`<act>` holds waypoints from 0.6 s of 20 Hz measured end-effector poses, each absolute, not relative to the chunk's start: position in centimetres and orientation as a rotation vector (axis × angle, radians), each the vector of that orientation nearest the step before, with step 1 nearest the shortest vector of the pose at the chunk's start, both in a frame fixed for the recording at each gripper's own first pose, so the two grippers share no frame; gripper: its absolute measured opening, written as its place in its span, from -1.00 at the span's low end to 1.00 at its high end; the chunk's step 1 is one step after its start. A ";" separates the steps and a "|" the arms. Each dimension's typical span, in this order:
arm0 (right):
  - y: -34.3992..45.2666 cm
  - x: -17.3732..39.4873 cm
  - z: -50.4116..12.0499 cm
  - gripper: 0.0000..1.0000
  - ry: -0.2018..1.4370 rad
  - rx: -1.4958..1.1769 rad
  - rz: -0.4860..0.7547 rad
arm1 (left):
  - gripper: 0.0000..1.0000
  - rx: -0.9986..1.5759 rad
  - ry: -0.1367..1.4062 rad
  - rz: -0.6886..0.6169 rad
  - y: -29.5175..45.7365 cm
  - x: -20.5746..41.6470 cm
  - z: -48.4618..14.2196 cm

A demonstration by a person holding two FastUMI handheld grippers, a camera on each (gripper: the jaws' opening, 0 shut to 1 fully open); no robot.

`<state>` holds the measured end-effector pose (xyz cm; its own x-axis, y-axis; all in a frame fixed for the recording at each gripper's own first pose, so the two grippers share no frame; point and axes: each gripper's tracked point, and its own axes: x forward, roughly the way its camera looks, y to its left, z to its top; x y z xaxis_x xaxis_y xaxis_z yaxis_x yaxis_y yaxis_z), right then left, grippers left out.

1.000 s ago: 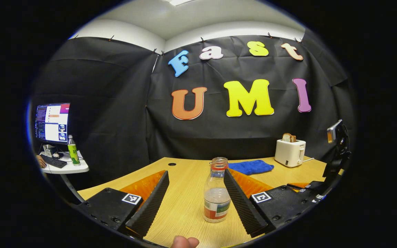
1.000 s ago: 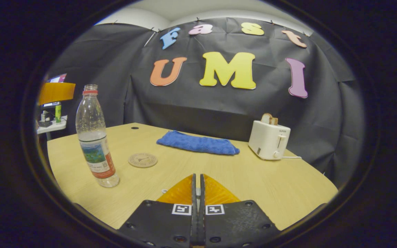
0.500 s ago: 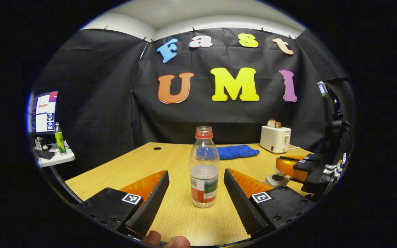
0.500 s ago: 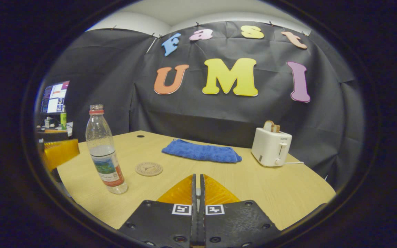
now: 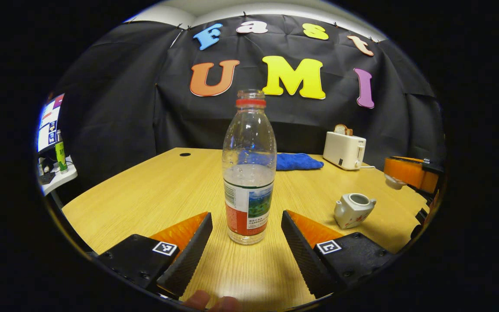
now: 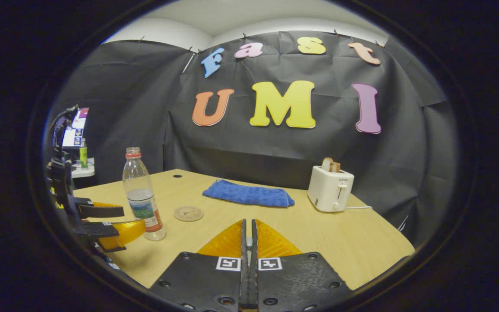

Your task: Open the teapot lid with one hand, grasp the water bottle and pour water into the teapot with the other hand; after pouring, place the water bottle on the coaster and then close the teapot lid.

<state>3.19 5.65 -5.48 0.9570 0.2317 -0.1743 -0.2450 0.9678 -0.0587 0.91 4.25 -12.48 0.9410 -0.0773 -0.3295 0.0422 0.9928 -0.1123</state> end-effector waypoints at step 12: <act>3.9 2.0 -5.3 -1.00 0.186 -0.074 0.219 | 0.90 -0.104 0.365 -0.060 4.1 3.9 -12.8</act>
<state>2.03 3.93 -5.33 0.9589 0.2094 -0.1914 -0.2231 0.9734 -0.0529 3.87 4.06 -12.81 0.9324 -0.0773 -0.3532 0.0399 0.9929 -0.1120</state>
